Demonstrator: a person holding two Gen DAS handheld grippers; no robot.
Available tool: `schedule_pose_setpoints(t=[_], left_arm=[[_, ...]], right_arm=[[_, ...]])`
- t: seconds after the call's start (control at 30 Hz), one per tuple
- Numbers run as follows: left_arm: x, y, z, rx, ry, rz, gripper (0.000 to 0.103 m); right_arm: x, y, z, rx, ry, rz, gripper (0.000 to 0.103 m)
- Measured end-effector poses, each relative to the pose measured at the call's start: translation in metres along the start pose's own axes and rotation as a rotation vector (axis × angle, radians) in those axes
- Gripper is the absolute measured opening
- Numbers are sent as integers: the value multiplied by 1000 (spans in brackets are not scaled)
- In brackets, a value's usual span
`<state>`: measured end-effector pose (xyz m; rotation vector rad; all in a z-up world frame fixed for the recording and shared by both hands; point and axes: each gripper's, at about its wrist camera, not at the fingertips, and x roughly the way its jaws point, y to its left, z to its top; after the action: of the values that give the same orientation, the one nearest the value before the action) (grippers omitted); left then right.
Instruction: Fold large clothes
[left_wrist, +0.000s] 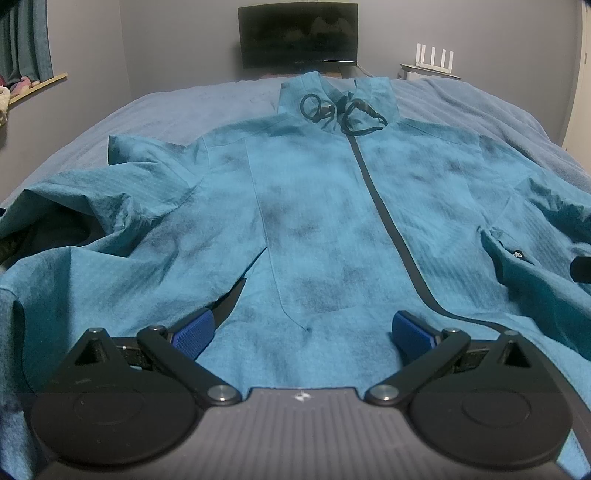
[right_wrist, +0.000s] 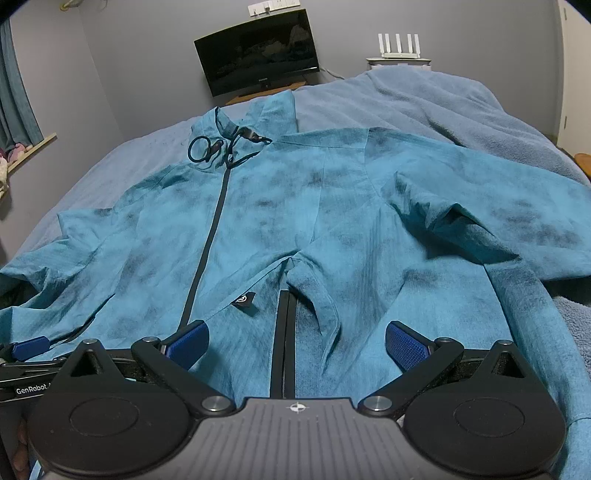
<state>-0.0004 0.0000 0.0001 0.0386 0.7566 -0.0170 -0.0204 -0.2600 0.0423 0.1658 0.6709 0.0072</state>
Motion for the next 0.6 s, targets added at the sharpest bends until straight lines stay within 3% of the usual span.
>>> schedule_pose_setpoints(t=[0.6], left_arm=[[0, 0, 0, -1, 2, -1, 103]], right_arm=[[2, 1, -1, -1, 3, -3, 103]])
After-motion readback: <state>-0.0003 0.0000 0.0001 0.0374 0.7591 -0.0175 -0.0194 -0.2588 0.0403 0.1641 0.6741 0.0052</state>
